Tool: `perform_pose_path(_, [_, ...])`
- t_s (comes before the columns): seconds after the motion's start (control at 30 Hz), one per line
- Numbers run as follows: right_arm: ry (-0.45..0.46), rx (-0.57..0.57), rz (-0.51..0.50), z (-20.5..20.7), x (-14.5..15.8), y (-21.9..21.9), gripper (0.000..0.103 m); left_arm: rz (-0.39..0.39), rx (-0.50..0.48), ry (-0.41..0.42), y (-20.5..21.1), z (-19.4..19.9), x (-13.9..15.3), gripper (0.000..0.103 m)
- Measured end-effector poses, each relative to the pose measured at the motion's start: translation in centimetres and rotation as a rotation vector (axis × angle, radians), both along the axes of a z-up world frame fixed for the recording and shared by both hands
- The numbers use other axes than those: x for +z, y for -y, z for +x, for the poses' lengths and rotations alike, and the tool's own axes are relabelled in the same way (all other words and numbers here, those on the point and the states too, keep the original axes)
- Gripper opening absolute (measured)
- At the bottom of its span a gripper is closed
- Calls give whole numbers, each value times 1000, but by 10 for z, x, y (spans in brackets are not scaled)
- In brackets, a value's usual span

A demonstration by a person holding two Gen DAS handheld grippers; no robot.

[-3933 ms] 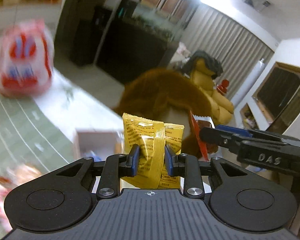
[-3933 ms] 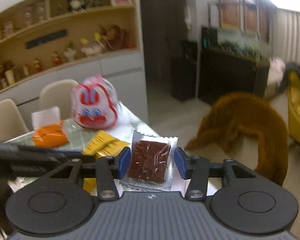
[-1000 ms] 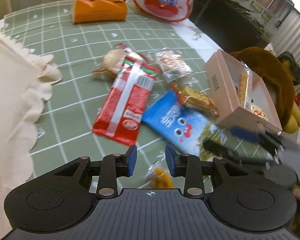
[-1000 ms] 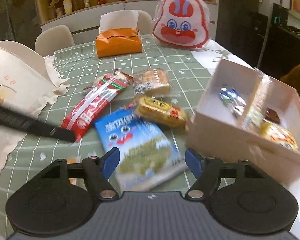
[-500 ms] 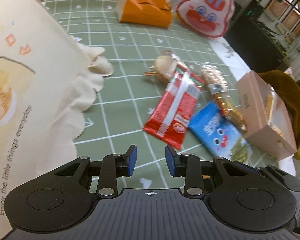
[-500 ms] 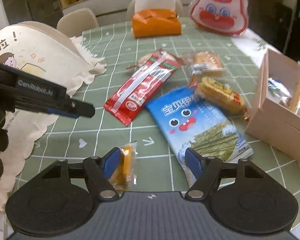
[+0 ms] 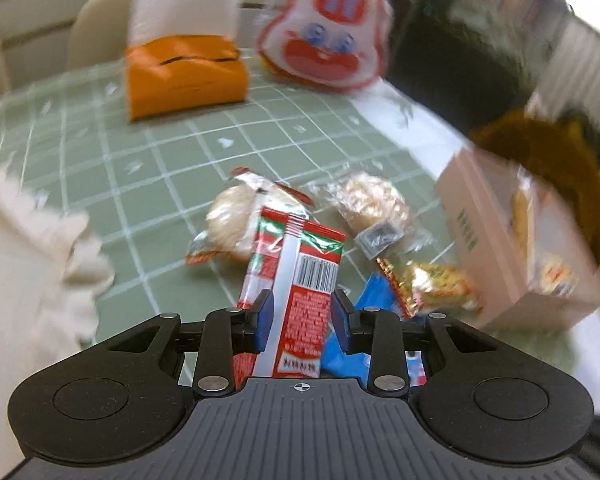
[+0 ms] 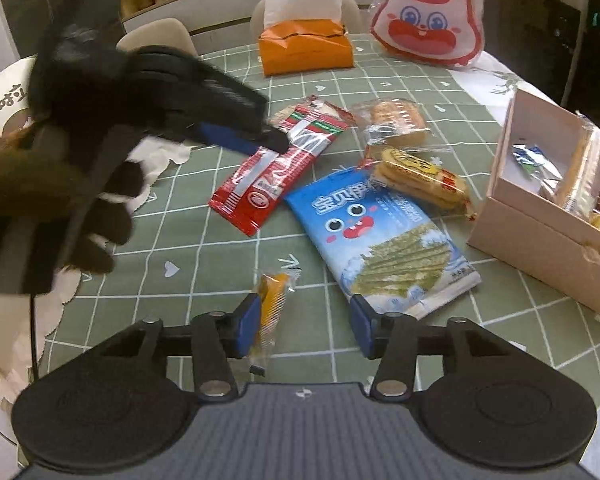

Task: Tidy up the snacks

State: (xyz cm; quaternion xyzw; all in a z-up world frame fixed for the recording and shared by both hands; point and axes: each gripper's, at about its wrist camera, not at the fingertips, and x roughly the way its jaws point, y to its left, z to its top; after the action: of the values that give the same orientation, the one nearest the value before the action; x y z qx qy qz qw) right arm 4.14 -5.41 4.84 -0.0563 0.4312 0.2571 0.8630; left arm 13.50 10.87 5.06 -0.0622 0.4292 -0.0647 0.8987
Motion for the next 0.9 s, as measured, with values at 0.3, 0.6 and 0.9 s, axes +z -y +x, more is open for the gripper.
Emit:
perform_pose_path(0.3, [-10, -85, -12, -4, -9, 28, 61, 141, -6, -4, 16, 10, -9, 40])
perform_pose_path(0.6, [39, -179, -65, -13, -26, 54, 67, 96, -117, -46, 27, 9, -12, 53])
perform_pose_path(0.9, [90, -204, -86, -15, -32, 57, 74, 29, -111, 44, 7, -5, -3, 51])
